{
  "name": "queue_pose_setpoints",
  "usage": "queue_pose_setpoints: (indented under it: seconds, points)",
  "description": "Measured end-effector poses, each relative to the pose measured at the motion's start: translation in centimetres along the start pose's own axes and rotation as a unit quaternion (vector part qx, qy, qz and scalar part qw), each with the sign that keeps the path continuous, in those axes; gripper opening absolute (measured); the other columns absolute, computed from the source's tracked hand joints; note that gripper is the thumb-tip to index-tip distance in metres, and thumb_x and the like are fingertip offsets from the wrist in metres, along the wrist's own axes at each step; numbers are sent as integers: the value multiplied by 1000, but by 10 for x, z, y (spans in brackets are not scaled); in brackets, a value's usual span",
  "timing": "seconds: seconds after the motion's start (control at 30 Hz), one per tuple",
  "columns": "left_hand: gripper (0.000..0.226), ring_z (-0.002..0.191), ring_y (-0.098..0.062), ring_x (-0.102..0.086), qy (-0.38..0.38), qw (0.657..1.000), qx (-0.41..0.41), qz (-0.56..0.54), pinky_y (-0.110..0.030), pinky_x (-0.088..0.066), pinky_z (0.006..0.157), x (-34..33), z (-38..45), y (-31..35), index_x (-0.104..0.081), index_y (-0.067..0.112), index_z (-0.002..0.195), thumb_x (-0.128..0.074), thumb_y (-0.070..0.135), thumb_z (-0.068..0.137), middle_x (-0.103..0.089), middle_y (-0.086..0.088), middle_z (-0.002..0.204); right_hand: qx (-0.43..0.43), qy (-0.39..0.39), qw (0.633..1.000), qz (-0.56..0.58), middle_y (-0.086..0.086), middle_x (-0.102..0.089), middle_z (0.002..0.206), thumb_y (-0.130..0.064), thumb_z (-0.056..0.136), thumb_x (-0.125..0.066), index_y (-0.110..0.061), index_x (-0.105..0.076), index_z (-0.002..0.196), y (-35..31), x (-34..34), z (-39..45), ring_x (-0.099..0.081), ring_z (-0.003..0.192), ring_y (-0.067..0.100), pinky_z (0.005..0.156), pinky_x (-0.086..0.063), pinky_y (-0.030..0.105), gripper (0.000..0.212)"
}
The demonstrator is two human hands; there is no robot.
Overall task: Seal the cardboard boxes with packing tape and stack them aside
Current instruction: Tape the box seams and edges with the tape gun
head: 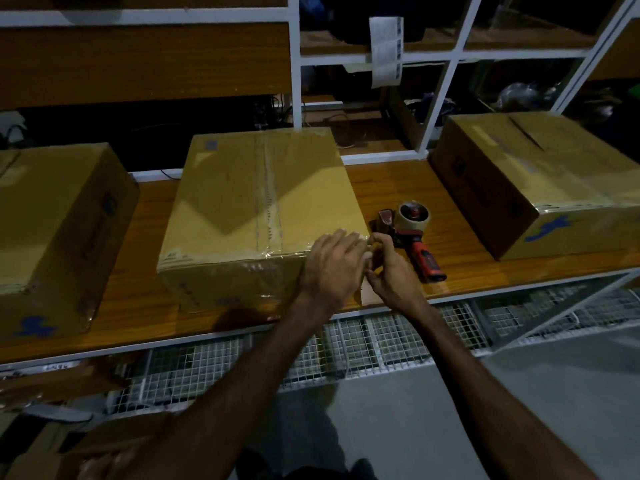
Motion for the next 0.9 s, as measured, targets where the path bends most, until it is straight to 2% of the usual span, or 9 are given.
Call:
queue_pose_setpoints:
  seconds: [0.13,0.33,0.43,0.53,0.63,0.73,0.8,0.87,0.9]
  points:
    - [23,119,-24,-69,35,998,15,-51,-42,-52,105,0,10,-7,-79,15,117,-72,21,96,-76,-4,124,-8,3,1000,13,-4,-62,89,-10,95,-70,-29,-30,146,3,0,-3,-62,71,13,56,-54,41,67]
    - [42,127,-28,-66,56,997,7,-51,-48,-47,112,11,-32,-59,-70,14,131,-79,10,90,-69,-6,134,2,18,1000,-15,-4,-62,92,-33,103,-67,-32,-32,146,0,5,-8,-62,70,15,53,-46,30,55]
    - [49,126,-30,-66,67,998,7,-16,-49,-48,111,26,-54,-91,-69,14,133,-83,7,86,-68,-8,136,-23,21,999,-14,-1,-63,95,-19,99,-71,-34,-32,145,-2,4,-9,-64,75,18,58,-49,33,63]
    - [56,142,-33,-52,37,998,-49,23,-52,-40,118,33,-79,-104,-59,11,144,-77,14,92,-55,-10,152,-42,37,998,-10,0,-62,106,-11,97,-70,-32,-34,145,-7,2,-11,-62,87,20,65,-51,36,63]
    - [44,155,-35,-30,13,991,-112,77,-54,-22,127,34,-107,-112,-57,8,144,-60,18,101,-36,-11,165,-55,82,994,-46,5,-53,125,0,87,-67,-23,-45,142,-13,4,-10,-56,101,23,72,-51,39,64]
    - [43,156,-32,-27,-44,984,-148,86,-52,-18,128,27,-135,-129,-57,9,143,-42,24,106,-39,-9,164,-67,144,983,-93,12,-48,129,6,78,-63,-18,-57,131,-27,11,-7,-56,108,32,76,-47,35,59]
    - [45,147,-30,-46,-97,980,-166,51,-51,-37,121,24,-154,-141,-55,12,146,-48,23,103,-47,-9,159,-68,175,973,-136,13,-48,129,7,75,-63,-14,-64,121,-39,15,-4,-55,112,36,80,-50,39,51]
    - [45,109,-30,-73,-96,984,-151,-9,-45,-63,86,36,-166,-154,-59,13,141,-55,17,97,-62,-10,146,-49,208,960,-181,15,-50,127,6,70,-65,-10,-69,111,-55,16,-1,-54,112,38,85,-51,47,44]
    - [41,92,-30,-76,-76,987,-140,-33,-41,-64,71,48,-169,-159,-64,11,135,-56,15,95,-69,-12,135,-35,220,956,-190,16,-53,126,4,69,-66,-9,-71,107,-66,14,1,-54,111,39,87,-49,48,41]
Point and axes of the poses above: each hand's wrist, its own z-axis towards the middle knuckle, its own x-axis out of the back of the hand, y = z × x, the point moved 7 cm from there along z, towards the middle knuckle
